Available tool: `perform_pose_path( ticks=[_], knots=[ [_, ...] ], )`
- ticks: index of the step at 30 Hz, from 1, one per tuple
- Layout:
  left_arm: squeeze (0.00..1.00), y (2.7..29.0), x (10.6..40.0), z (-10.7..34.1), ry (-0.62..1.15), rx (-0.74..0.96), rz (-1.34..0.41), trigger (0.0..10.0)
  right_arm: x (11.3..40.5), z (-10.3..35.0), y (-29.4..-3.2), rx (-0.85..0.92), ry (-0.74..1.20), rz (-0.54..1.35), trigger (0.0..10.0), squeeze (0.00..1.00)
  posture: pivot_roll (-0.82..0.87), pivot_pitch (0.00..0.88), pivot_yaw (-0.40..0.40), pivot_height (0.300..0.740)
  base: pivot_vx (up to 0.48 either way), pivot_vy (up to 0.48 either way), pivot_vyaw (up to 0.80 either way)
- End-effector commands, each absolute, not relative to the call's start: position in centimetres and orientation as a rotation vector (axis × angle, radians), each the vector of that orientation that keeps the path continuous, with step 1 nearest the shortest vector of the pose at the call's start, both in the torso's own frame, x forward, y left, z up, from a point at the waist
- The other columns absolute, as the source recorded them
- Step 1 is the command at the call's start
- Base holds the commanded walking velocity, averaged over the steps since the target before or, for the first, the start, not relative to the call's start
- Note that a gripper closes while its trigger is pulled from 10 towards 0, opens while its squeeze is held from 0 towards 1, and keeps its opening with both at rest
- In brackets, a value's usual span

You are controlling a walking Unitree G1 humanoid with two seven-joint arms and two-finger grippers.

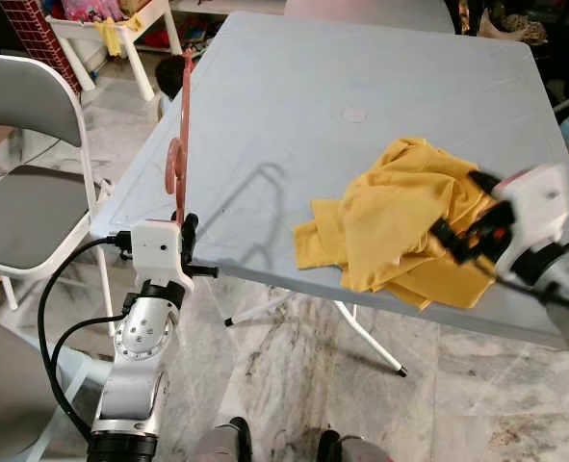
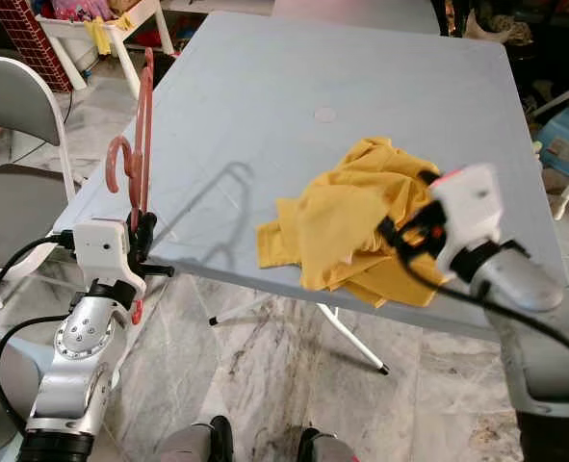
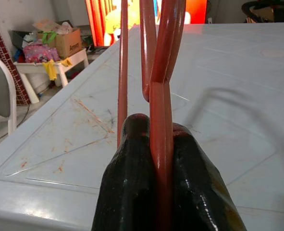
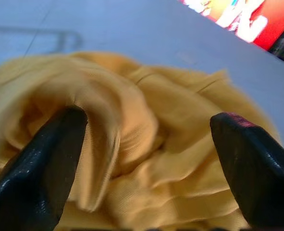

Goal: Hang hanger

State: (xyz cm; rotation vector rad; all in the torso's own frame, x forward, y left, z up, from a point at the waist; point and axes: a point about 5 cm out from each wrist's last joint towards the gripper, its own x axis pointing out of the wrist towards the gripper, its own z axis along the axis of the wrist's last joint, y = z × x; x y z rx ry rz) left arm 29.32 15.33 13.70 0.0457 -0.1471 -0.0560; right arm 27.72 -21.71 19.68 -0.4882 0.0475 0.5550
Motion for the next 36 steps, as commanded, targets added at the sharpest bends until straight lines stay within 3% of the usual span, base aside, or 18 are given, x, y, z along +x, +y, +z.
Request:
perform_pose_path(
  ticks=[1, 9, 12, 21, 31, 36],
  knots=[
    [0.00, 15.6, 29.2, 12.7, -0.093, 0.053, -0.053, 10.0, 27.0, 19.2, -21.1, -0.552, 0.079, 0.648, 10.0, 0.00, -0.06, 0.169, 0.028, 0.740, 0.000, 0.000, 0.00],
    [0.00, 15.5, 29.1, 12.6, -0.090, 0.053, -0.055, 10.0, 27.4, 18.0, -23.9, -0.743, 0.176, 0.547, 10.0, 0.00, -0.06, 0.174, 0.029, 0.740, 0.000, 0.000, 0.00],
    [0.00, 15.5, 29.1, 12.6, -0.089, 0.053, -0.056, 10.0, 27.4, 17.8, -24.5, -0.697, 0.212, 0.517, 10.0, 0.00, -0.06, 0.174, 0.030, 0.740, 0.000, 0.000, 0.00],
    [0.00, 15.3, 29.0, 12.6, -0.089, 0.049, -0.059, 10.0, 27.5, 15.1, -20.1, -0.557, 0.248, 0.702, 10.0, 0.00, -0.06, 0.179, 0.024, 0.740, 0.000, 0.000, 0.00],
    [0.00, 15.4, 28.8, 12.5, -0.088, 0.046, -0.046, 10.0, 30.3, 13.6, -17.4, -0.416, 0.260, 0.611, 10.0, 0.00, -0.04, 0.183, 0.010, 0.740, 0.000, 0.000, 0.00],
    [0.00, 15.3, 28.8, 12.6, -0.089, 0.045, -0.045, 10.0, 33.3, 14.4, -15.3, -0.378, 0.171, 0.478, 10.0, 0.00, -0.04, 0.183, 0.010, 0.740, 0.000, 0.000, 0.00]
  ],
)
